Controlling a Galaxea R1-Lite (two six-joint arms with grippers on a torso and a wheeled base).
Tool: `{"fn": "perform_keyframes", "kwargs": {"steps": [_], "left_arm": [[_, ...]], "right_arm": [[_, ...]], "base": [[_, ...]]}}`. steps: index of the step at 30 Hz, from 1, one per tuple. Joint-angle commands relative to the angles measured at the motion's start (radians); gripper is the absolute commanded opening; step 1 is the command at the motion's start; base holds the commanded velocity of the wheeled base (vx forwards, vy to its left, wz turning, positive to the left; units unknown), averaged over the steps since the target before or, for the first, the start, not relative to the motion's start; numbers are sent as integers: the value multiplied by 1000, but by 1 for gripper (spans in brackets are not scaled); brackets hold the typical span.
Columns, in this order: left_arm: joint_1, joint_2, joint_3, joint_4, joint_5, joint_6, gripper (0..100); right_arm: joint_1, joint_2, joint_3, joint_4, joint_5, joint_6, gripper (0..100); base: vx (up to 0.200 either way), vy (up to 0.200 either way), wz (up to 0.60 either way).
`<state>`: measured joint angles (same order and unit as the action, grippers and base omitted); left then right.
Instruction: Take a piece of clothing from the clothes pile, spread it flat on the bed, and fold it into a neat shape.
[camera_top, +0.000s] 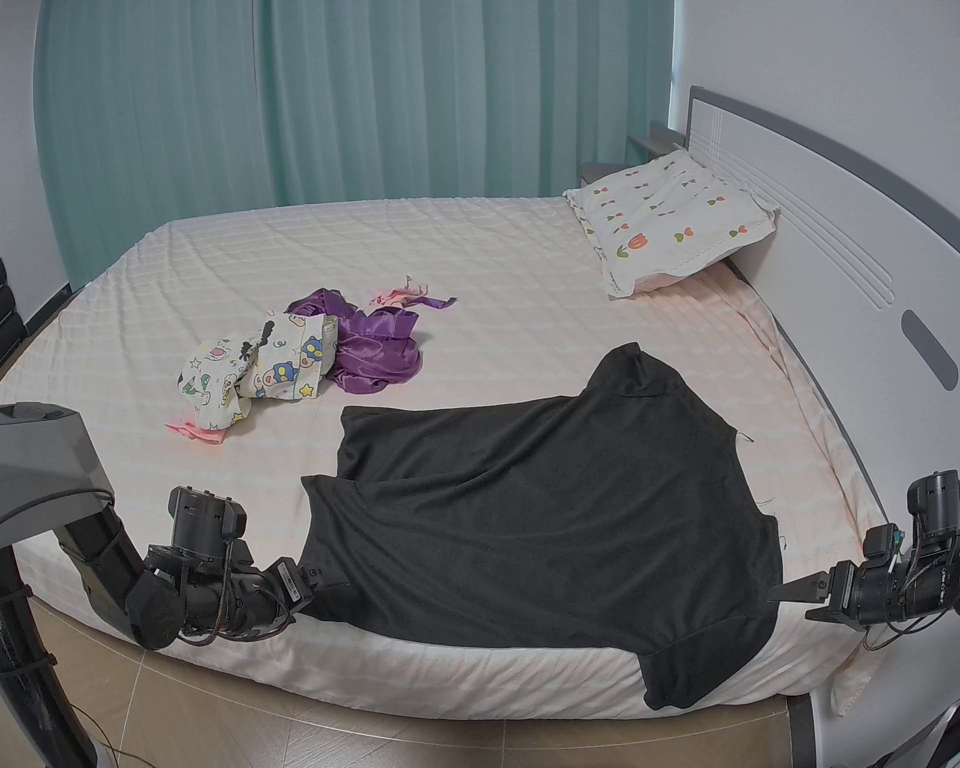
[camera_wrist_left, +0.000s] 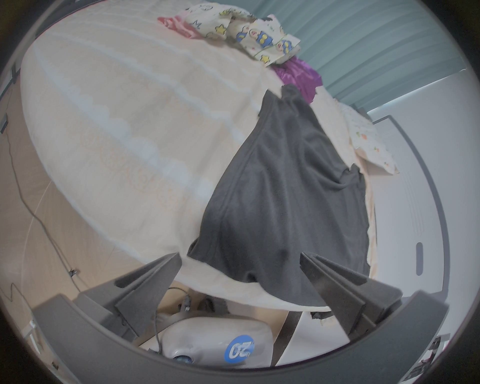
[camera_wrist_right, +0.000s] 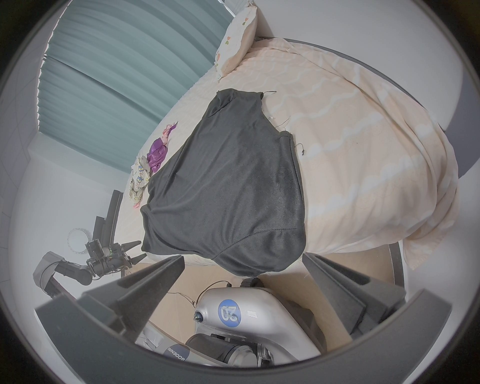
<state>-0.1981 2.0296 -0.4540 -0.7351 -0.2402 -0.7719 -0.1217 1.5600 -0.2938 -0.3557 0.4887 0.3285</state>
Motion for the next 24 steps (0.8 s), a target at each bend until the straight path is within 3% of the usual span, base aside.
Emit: {"fn": "perform_keyframes", "kwargs": {"steps": [1,5,24], "left_arm": [[-3,1,84,-125,1,-32,100],[-4,0,155,-242,-1,-66,100],[-4,41,281,-494,1,-133,100]], "right_arm": [[1,0,1,0,1,0,100],[2,0,1,0,1,0,100],[19,0,19,-17,1,0,100]], "base": [[0,0,0],[0,0,0],[0,0,0]]}}
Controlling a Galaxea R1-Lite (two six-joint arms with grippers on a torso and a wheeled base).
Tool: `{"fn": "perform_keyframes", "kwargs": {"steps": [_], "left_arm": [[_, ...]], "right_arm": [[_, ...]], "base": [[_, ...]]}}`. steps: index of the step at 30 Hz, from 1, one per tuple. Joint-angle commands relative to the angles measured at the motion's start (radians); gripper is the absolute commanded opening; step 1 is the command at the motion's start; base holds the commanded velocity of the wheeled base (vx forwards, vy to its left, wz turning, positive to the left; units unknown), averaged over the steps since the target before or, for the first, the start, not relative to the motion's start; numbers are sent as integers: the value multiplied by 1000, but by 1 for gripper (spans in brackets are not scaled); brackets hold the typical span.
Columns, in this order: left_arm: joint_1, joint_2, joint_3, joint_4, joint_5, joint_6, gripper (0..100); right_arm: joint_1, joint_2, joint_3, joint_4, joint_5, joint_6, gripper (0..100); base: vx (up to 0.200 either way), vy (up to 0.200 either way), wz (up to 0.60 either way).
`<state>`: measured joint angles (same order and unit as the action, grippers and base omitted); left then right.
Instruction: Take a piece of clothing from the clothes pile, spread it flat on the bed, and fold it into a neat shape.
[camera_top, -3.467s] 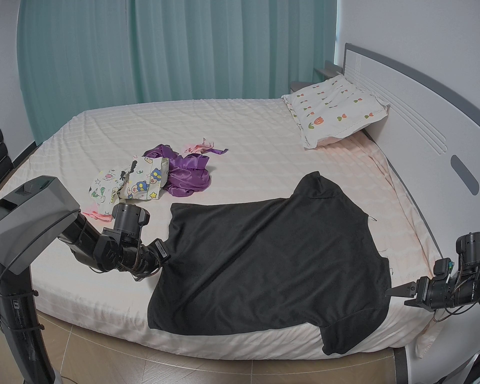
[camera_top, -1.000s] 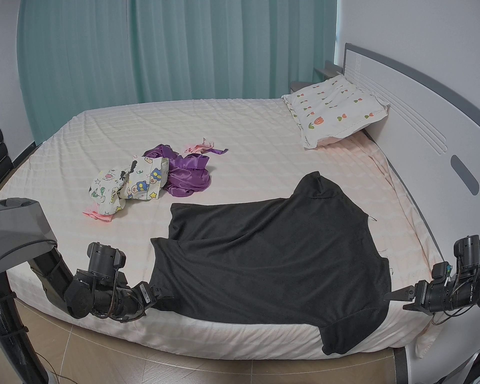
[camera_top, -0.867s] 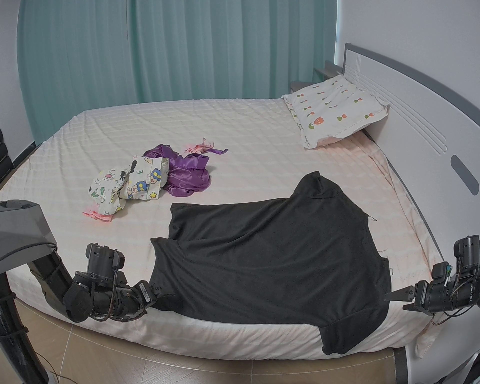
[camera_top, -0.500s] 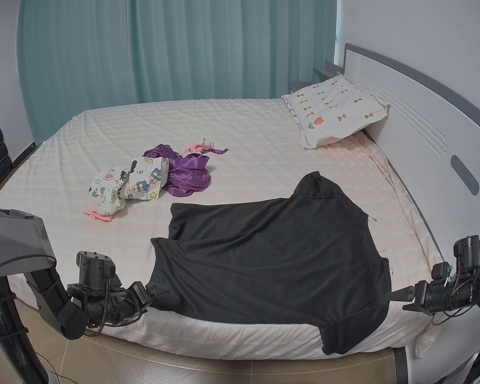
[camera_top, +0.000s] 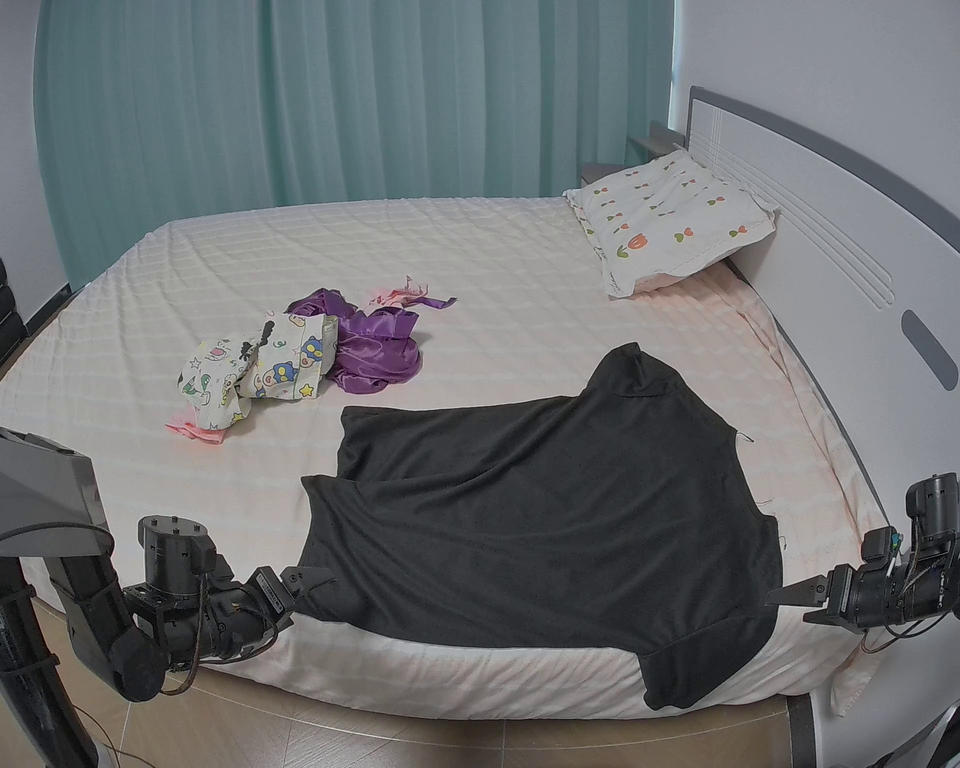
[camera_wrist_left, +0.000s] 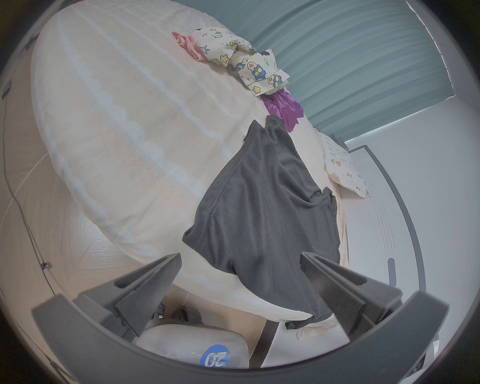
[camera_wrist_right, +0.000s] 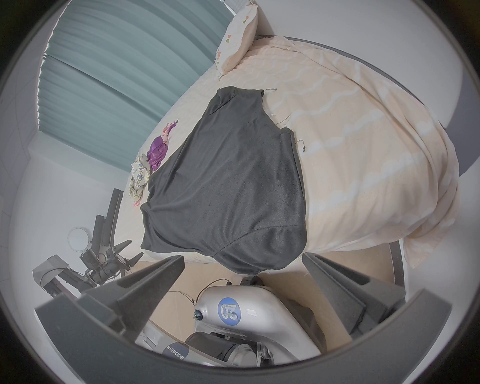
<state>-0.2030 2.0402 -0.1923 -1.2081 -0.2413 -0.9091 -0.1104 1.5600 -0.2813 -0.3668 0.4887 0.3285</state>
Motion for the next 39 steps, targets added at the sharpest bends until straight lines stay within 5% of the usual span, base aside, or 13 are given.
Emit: {"fn": "perform_keyframes", "kwargs": {"steps": [1,14,25,26,39], "left_arm": [[0,40,22,-33,4,6,100],[-1,166,65,-278,57,-4,100],[-29,170,53,-289,54,-14,100],[-29,170,51,-289,57,-19,0],[-21,144,120,-289,102,-73,0]], "right_arm": [[8,2,7,-7,1,0,100],[8,25,7,-20,1,0,100],[12,25,8,-21,1,0,100],[12,26,8,-21,-1,0,100],[11,48,4,-24,-1,0,100]], "base": [[0,0,0],[0,0,0],[0,0,0],[0,0,0],[0,0,0]]}}
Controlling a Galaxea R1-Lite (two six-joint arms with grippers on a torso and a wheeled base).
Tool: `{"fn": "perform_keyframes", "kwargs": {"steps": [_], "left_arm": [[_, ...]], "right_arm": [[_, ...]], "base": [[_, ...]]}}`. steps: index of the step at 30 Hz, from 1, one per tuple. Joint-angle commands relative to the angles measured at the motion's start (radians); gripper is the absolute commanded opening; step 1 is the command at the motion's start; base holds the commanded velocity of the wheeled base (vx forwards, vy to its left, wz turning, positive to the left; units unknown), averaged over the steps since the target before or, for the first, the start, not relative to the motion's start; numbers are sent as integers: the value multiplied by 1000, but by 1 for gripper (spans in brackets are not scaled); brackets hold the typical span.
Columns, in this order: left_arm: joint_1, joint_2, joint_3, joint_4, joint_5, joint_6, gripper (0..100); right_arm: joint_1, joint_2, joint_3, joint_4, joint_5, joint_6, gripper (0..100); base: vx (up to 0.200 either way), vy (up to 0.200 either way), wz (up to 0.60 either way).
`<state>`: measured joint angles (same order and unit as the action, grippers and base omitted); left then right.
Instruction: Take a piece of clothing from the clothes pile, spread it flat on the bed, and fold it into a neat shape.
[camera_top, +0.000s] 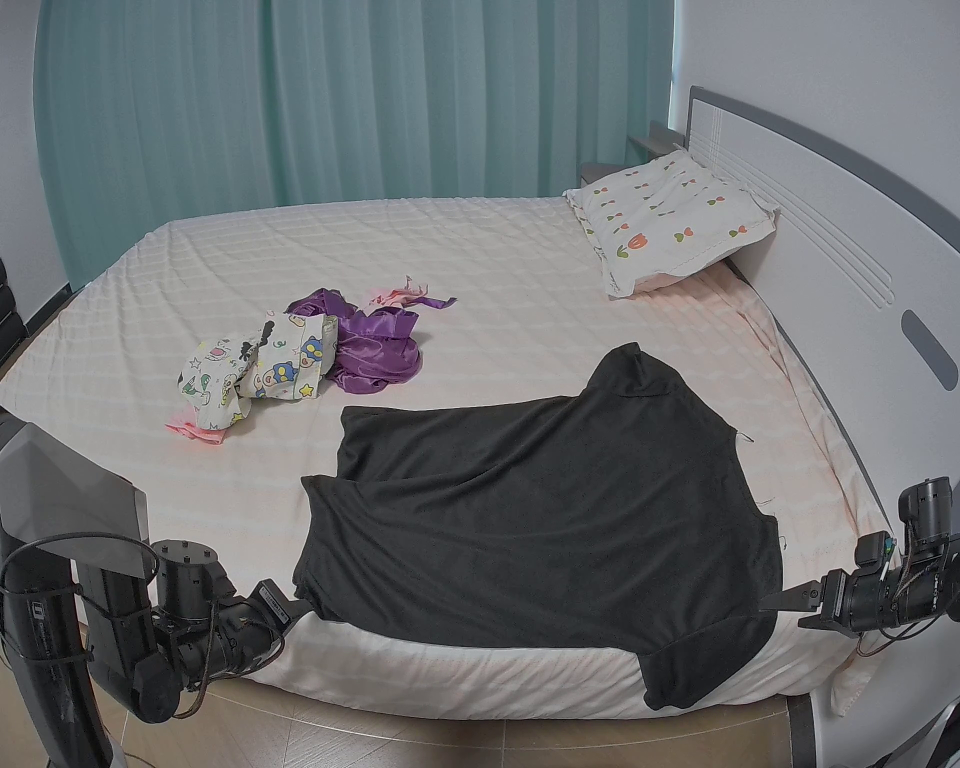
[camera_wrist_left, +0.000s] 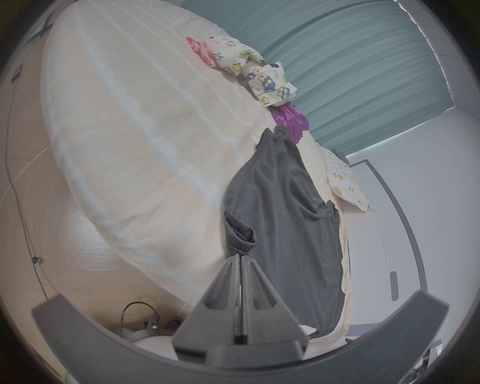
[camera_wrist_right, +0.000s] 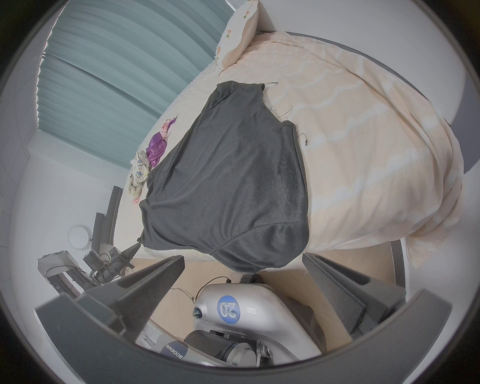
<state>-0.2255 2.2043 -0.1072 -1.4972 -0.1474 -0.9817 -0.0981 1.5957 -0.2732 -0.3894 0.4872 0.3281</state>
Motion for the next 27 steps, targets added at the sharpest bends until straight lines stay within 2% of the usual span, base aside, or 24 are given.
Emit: {"fn": "perform_keyframes", "kwargs": {"steps": [1,4,8,11,12,13,15,16,26,27], "left_arm": [[2,-40,44,-1,8,-2,0],[0,-115,64,0,8,-34,0],[-5,-166,60,0,20,-84,0],[-3,-167,54,-1,57,-86,0],[-3,-167,54,-1,57,-86,0],[-1,-166,50,0,80,-87,0],[-1,-166,50,0,81,-87,0],[3,-166,50,-1,86,-87,0],[9,-164,46,-1,86,-91,0],[12,-164,44,-1,86,-91,0]], "right_arm": [[-5,23,-8,-3,1,0,100],[-28,78,-14,-49,1,2,100],[-46,211,-8,-192,-2,2,100],[-61,306,-4,-313,-12,12,100],[-61,306,-4,-313,-12,12,100],[-80,349,-4,-379,-10,14,100],[-80,351,-4,-384,-10,14,100],[-84,401,-12,-444,-6,19,100],[-77,464,-44,-502,2,22,100],[-77,469,-50,-502,7,23,0]], "base": [[0,0,0],[0,0,0],[0,0,0],[0,0,0],[0,0,0],[0,0,0],[0,0,0],[0,0,0],[0,0,0],[0,0,0]]}}
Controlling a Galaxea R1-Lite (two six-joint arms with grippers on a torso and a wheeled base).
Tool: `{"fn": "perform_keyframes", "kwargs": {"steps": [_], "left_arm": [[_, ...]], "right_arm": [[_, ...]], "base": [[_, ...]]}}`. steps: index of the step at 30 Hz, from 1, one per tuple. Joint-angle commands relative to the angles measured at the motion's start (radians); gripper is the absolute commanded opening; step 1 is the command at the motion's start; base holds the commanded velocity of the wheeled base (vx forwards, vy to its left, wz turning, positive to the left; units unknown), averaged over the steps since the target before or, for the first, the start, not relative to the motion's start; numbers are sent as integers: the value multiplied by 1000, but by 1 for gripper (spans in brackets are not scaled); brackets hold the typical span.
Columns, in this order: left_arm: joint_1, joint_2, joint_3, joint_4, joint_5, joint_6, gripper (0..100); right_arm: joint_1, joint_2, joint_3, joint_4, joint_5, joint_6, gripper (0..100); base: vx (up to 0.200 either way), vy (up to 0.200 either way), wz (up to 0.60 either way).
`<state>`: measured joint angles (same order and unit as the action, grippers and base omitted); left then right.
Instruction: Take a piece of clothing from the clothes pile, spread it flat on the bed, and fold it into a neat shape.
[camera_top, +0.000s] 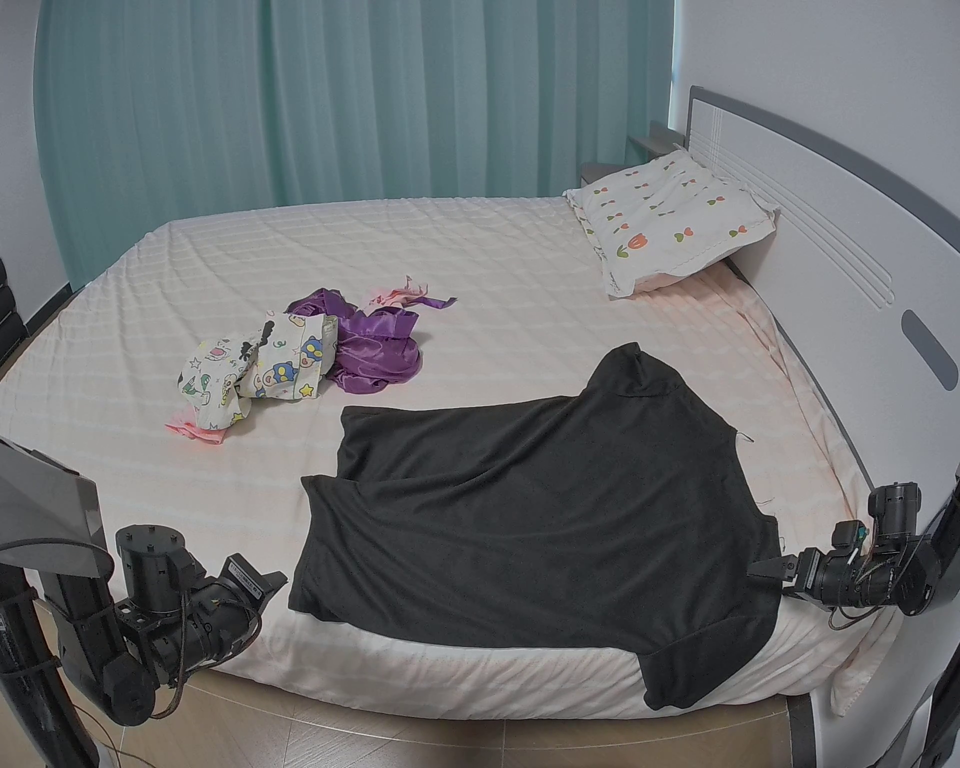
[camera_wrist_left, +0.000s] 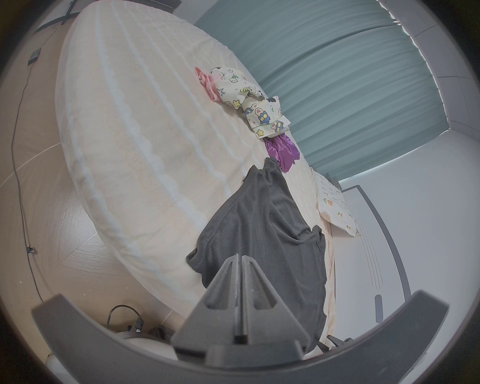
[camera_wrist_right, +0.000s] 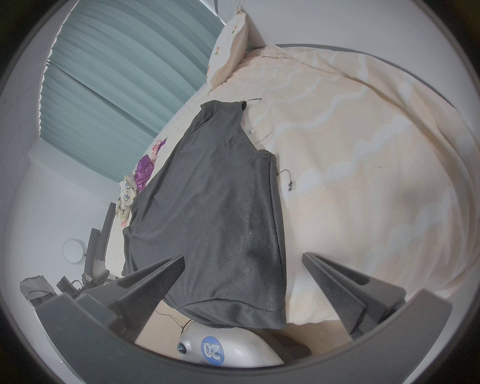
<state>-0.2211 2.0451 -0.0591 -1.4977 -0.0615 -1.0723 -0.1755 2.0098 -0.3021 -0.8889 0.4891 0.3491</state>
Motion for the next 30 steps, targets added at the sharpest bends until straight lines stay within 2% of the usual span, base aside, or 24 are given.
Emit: {"fn": "perform_keyframes", "kwargs": {"steps": [1,3,11,16,22,26,27,30], "left_arm": [[8,-5,-4,-1,0,0,0],[20,0,-7,0,0,-1,0],[66,6,-22,0,-1,-1,0],[69,4,-24,-1,-6,-8,0],[69,6,-19,0,-20,-17,0],[65,41,-53,-3,-72,-14,0],[58,50,-79,-1,-69,-14,0],[31,72,-97,0,-74,-9,0]], "right_arm": [[1,55,-25,-2,6,2,0],[8,46,-57,-8,37,36,0],[-5,61,-150,-186,43,221,0],[-15,110,-213,-246,45,238,0],[-15,145,-242,-252,51,240,0],[-35,179,-250,-275,58,240,0],[-51,182,-249,-303,69,241,100],[-76,179,-230,-341,118,252,100]], "base": [[0,0,0],[0,0,0],[0,0,0],[0,0,0],[0,0,0],[0,0,0],[0,0,0],[0,0,0]]}}
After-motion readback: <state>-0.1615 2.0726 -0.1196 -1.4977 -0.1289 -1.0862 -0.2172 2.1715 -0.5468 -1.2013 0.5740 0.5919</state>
